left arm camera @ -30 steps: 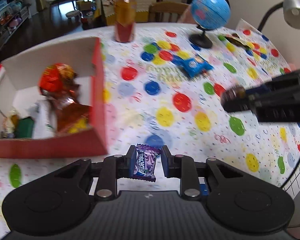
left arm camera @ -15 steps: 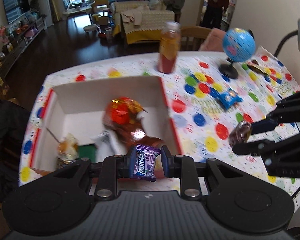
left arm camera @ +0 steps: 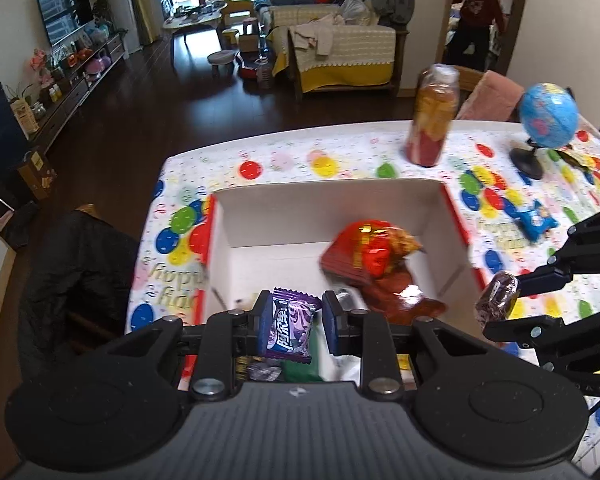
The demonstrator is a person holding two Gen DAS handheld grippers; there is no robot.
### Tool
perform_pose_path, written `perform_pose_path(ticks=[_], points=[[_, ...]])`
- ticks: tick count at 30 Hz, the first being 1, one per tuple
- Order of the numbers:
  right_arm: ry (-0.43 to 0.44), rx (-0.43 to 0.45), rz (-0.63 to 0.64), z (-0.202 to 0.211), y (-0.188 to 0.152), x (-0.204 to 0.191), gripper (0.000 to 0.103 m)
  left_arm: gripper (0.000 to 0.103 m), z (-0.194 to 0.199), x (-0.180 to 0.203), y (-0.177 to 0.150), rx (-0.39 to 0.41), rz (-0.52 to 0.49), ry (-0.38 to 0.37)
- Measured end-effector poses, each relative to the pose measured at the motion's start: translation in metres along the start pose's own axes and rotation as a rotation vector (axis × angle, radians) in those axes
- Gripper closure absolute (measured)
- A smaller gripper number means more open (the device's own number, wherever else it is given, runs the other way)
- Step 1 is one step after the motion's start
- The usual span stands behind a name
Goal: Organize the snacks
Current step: 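Lift both held candies and carry them over the red box, then open both tools to drop the brown and purple candies into the box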
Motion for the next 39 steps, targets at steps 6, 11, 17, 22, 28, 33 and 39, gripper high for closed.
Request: perform_pose_path(ticks=[6,11,17,22,28,33,39], points=[[-0.013,-0.038,-0.024,-0.036,0.013,-0.005,0.075,0.077,-0.038,-0.03,-0.003,-0.063,0.008,0.012],[-0.004,-0.074,-0.06,-0.063,0.019,-0.005,0.075,0.077,-0.072,-0.04,-0.002,-0.103,-0.001,0.012],[0.013,-0.135,-0.077,-0.087,0.012,-0.01,0.075,0.077,-0.104,-0.032,0.005,-0.134,-0.034,-0.008],[0.015,-0.175,-0.11,-0.101,0.005,-0.007,0.075,0.077,-0.129,-0.019,0.003,-0.173,-0.061,-0.043],[0.011,-0.203,-0.132,-0.11,-0.002,-0.006,0.074,0.077,-0.146,-0.004,-0.002,-0.22,-0.097,-0.071],[0.0,-0.2,-0.144,-0.109,-0.002,-0.006,0.069,0.076,-0.147,-0.002,-0.003,-0.231,-0.099,-0.081],[-0.007,-0.176,-0.16,-0.096,-0.001,-0.004,0.054,0.051,-0.138,-0.001,-0.002,-0.223,-0.086,-0.086]])
Point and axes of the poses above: each gripper's, at about its wrist camera, not at the fingertips, and z roughly against the way its jaws point, x to its right, y to its top, the point moved 9 cm from there along -z, roughly the way its jaws point, and after that the axes turned 12 degrees about -z, right-handed, at the moved point
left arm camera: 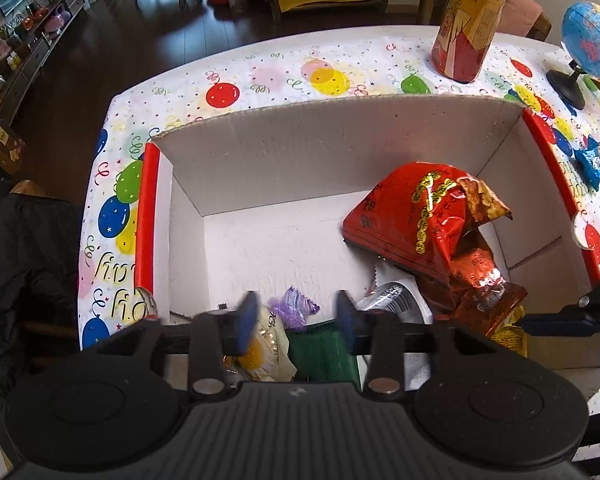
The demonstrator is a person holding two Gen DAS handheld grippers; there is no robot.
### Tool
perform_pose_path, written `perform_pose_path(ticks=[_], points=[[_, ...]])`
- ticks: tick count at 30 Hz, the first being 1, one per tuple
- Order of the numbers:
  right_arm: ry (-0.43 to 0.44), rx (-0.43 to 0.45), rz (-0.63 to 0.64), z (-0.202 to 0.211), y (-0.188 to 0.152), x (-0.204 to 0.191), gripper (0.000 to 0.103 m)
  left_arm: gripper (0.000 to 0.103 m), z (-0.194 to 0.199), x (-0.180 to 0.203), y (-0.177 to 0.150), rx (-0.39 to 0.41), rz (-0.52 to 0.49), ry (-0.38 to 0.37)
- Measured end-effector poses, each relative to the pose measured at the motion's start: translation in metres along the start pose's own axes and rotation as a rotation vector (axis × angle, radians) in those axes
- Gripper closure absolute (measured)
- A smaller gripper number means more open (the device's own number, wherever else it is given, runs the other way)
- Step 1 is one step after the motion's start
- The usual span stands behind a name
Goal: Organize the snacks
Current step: 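Open both tools to drop the brown and purple candies into the box, then move both tools back from the box toward the blue packet and cream stick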
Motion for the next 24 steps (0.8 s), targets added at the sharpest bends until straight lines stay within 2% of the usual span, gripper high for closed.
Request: perform_pose_path(ticks=[1,9,11,15,17,21,24], points=[[0.001,0.007,-0.002,0.003,0.0,0.0,0.051,0.044,0.003,0.0,0.0,0.006,0.005,-0.002],[-0.001,0.075,-0.019,0.033,-0.002,-0.002,0.026,0.041,0.032,0.005,-0.002,0.045,0.013,0.021],[-0.003,0.089,-0.026,0.041,-0.002,-0.001,0.024,0.036,0.04,0.007,-0.003,0.057,0.013,0.029],[-0.007,0.118,-0.034,0.057,-0.008,0.0,0.021,0.033,0.055,0.009,-0.005,0.079,0.018,0.039],[-0.006,0.132,-0.043,0.065,-0.012,0.002,0.018,0.026,0.063,0.011,-0.005,0.092,0.024,0.039],[0.003,0.161,-0.064,0.081,-0.02,0.005,0.013,0.024,0.079,0.018,-0.006,0.121,0.023,0.041],[0.002,0.179,-0.078,0.091,-0.026,0.01,0.01,0.018,0.089,0.025,-0.006,0.14,0.017,0.037]])
Point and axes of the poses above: each gripper's, at about its wrist camera, not at the fingertips, and z roughly against the way its jaws point, x to its right, y to its top, the point moved 9 cm from there along -z, roughly the way its jaws point, and after that the axes turned 12 degrees about -z, right-handed, at the moved point
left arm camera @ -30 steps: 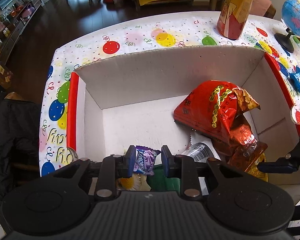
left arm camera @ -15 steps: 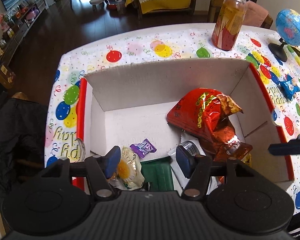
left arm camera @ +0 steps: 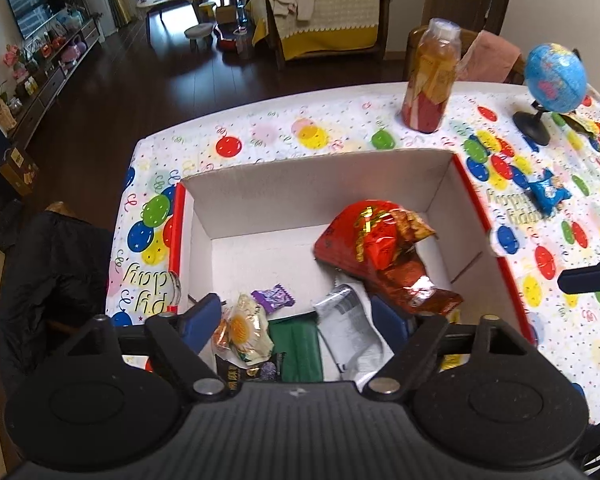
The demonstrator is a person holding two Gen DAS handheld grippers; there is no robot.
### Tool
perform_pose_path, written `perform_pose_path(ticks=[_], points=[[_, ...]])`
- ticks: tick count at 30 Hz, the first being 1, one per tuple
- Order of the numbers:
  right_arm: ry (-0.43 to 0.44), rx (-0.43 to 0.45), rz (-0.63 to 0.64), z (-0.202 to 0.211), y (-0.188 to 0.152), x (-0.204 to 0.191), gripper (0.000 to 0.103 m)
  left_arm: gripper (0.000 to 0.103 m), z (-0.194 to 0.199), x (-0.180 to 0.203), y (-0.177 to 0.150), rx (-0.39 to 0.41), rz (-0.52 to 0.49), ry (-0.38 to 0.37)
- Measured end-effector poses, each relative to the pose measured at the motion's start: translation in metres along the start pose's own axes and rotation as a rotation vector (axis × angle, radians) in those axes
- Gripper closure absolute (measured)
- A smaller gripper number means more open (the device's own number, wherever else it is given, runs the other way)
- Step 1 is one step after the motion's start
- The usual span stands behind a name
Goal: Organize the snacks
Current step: 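Move both tools back from the box toward the blue packet and cream stick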
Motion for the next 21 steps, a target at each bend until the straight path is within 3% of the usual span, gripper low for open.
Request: perform_pose_path(ticks=[3,8,12,21], points=[[0.006,0.015,-0.017,0.012,-0.005,0.006,0.003,0.017,0.01,0.008,0.002,0.015,-0.004,-0.006],[0.013,0.038,-0.033,0.03,-0.014,0.018,0.0,0.016,0.022,0.027,0.004,0.031,-0.017,-0.023],[0.025,0.055,-0.053,0.045,-0.023,0.034,0.0,0.001,0.029,0.046,0.009,0.048,-0.021,-0.038],[-0.051,0.071,-0.119,0.063,-0.062,0.112,0.0,0.001,0.036,0.114,0.035,0.077,-0.055,-0.084]])
Point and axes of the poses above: each gripper's, at about its wrist camera, not at the fingertips, and z roughly against the way its jaws point, x to its right, y to its top, the point moved 9 cm from there along -z, roughly the way its jaws point, and after that the axes turned 12 degrees about -z, right-handed, at the moved point
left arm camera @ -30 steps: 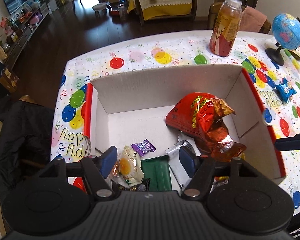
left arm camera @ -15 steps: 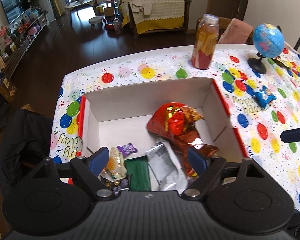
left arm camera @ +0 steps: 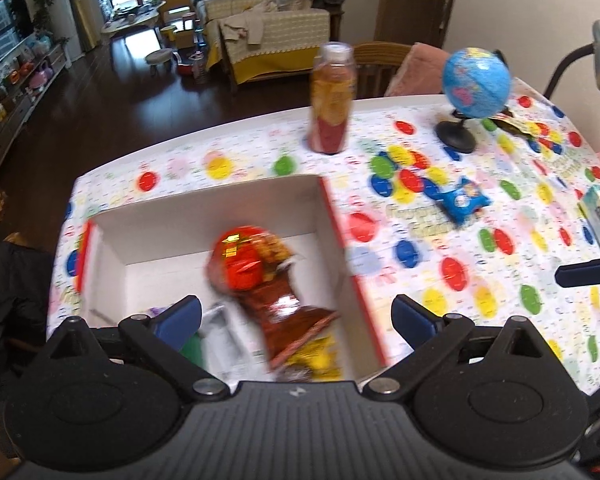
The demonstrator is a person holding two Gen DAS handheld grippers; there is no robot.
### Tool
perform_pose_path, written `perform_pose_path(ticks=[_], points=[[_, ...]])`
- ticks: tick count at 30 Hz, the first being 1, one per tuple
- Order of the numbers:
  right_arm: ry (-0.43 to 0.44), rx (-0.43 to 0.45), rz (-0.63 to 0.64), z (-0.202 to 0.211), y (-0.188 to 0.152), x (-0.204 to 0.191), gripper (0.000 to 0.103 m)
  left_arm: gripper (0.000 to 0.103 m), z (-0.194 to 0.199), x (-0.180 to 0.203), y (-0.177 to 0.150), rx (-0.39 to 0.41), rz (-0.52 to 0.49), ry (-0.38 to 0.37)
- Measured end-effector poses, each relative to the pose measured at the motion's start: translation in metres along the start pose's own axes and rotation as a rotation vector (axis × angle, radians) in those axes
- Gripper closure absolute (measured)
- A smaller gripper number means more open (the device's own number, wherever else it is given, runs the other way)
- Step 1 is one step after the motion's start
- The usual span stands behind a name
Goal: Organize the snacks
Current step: 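Move both tools back from the box toward the blue packet and cream stick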
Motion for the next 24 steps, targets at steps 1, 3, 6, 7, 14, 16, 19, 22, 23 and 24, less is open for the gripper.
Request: perform_pose_path(ticks=[1,3,6,7,14,16,19,22,23,24], points=[[-0.008,-0.001,-0.01,0.001,-0.002,0.011,0.0,0.001,-0.002,0.009,0.004,-0.001,-0.006,-0.01],[-0.011,-0.004,-0.03,0.003,-0.006,0.03,0.0,0.001,-0.006,0.028,0.013,-0.001,-0.016,-0.024],[-0.024,0.005,-0.054,0.005,-0.008,0.057,0.0,0.001,-0.014,0.055,0.026,-0.003,-0.034,-0.037],[-0.038,0.011,-0.053,0.005,-0.01,0.067,0.0,0.001,-0.017,0.064,0.031,-0.004,-0.042,-0.038],[-0.125,0.025,-0.112,0.005,-0.012,0.147,0.002,0.001,-0.041,0.116,0.062,0.006,-0.097,-0.04],[-0.156,0.03,-0.136,0.003,-0.009,0.172,0.003,0.001,-0.051,0.128,0.069,0.003,-0.105,-0.043],[-0.186,0.041,-0.179,0.002,-0.002,0.206,0.003,0.001,-0.065,0.141,0.083,0.001,-0.119,-0.034],[-0.195,0.056,-0.228,-0.002,0.01,0.235,0.004,0.001,-0.079,0.151,0.1,0.005,-0.134,-0.012],[-0.2,0.061,-0.244,-0.004,0.014,0.244,0.005,0.001,-0.084,0.154,0.106,0.013,-0.147,0.002],[-0.206,0.067,-0.258,-0.007,0.017,0.251,0.006,0.001,-0.089,0.158,0.112,0.019,-0.166,0.009]])
Point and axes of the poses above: each gripper's, at about its wrist camera, not at the fingertips, and z roughly against the way its jaws point, x to its right, y to its top, the point moved 9 cm from there along -z, roughly the way its jaws point, and after that the axes turned 12 degrees about -z, right-handed, at the moved point
